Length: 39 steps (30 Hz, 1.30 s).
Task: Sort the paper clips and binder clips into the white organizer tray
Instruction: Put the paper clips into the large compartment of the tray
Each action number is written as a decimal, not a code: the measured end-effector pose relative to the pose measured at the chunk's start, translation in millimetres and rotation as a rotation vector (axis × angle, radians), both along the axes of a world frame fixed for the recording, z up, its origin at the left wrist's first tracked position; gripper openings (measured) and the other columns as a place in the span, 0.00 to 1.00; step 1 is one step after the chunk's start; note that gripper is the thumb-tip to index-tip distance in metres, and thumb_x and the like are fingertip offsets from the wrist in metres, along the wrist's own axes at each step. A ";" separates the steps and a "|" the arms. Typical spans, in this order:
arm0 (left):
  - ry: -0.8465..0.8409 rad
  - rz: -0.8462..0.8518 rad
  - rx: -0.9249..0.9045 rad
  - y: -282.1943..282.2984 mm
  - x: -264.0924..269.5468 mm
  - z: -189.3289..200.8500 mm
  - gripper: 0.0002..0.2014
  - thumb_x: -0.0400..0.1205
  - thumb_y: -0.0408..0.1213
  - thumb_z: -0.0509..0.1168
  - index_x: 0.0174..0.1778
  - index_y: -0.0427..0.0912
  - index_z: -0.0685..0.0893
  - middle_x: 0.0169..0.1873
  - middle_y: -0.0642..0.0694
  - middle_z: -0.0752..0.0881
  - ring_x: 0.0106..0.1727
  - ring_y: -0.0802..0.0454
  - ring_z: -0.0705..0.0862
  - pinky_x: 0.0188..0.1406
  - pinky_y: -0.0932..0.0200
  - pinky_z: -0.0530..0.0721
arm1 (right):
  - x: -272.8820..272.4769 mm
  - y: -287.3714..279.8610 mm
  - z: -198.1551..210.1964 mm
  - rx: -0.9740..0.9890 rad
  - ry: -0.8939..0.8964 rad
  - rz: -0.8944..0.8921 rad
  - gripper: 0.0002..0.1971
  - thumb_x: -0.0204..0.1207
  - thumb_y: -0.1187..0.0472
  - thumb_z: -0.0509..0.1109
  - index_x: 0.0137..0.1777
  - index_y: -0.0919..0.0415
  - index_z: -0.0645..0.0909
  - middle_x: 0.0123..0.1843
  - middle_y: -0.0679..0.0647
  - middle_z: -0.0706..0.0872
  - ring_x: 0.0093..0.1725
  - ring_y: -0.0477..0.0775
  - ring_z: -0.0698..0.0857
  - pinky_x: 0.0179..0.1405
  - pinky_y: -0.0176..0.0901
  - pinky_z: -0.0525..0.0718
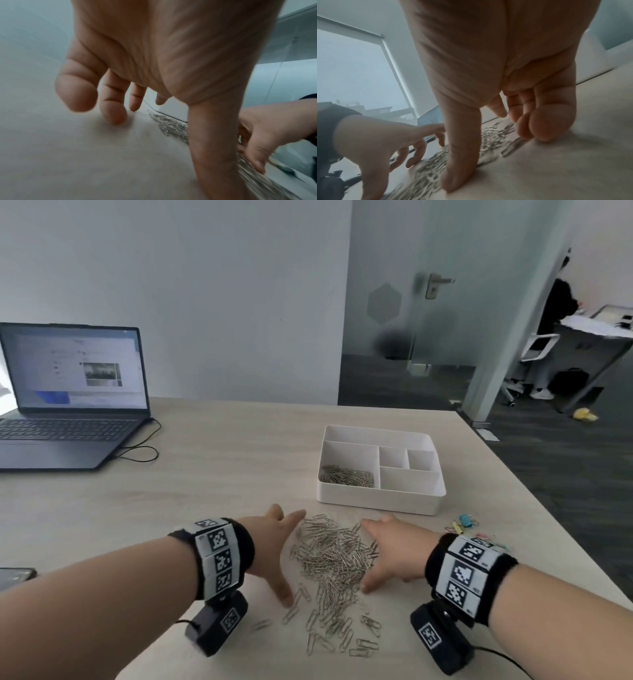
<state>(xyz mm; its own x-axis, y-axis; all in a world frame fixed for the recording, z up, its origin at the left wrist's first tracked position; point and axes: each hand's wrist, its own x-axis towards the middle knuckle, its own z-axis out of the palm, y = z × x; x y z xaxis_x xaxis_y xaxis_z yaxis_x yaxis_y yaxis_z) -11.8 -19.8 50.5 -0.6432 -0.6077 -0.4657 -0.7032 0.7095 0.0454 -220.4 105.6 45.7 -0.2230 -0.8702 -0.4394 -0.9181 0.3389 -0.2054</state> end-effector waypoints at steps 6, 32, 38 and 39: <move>0.009 0.037 0.043 -3.1 -31.3 8.2 0.64 0.57 0.63 0.84 0.86 0.56 0.56 0.73 0.48 0.65 0.56 0.44 0.83 0.58 0.47 0.87 | 12.2 -22.0 -1.9 -0.036 -0.062 0.015 0.54 0.57 0.41 0.88 0.83 0.44 0.65 0.69 0.53 0.69 0.43 0.55 0.89 0.33 0.46 0.93; 0.232 0.008 0.173 2.9 -58.9 -6.1 0.08 0.75 0.39 0.73 0.48 0.51 0.82 0.46 0.46 0.89 0.24 0.50 0.87 0.24 0.57 0.87 | 15.0 -14.9 -10.0 -0.214 -0.107 0.033 0.10 0.73 0.60 0.72 0.54 0.55 0.83 0.47 0.51 0.79 0.43 0.54 0.78 0.32 0.39 0.71; 0.274 0.042 0.266 -4.6 -61.6 -5.4 0.07 0.76 0.38 0.72 0.48 0.48 0.84 0.43 0.44 0.90 0.26 0.50 0.87 0.27 0.59 0.87 | -4.7 -8.1 -6.3 -0.170 -0.159 -0.041 0.07 0.74 0.61 0.71 0.51 0.52 0.82 0.44 0.50 0.82 0.31 0.47 0.79 0.25 0.37 0.78; 0.289 0.049 0.283 -6.4 -63.7 -3.8 0.07 0.76 0.37 0.72 0.49 0.46 0.85 0.40 0.45 0.90 0.27 0.50 0.87 0.26 0.60 0.86 | -7.2 -6.8 -6.7 -0.162 -0.185 -0.059 0.07 0.75 0.62 0.71 0.51 0.52 0.82 0.42 0.49 0.82 0.30 0.48 0.81 0.25 0.38 0.81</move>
<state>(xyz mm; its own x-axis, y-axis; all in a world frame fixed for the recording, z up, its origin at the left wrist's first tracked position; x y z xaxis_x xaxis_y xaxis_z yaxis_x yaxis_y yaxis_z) -75.4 -26.2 46.7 -0.7458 -0.5141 -0.4237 -0.6654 0.6068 0.4348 -227.6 98.8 39.0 -0.2044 -0.9203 -0.3335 -0.8392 0.3401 -0.4243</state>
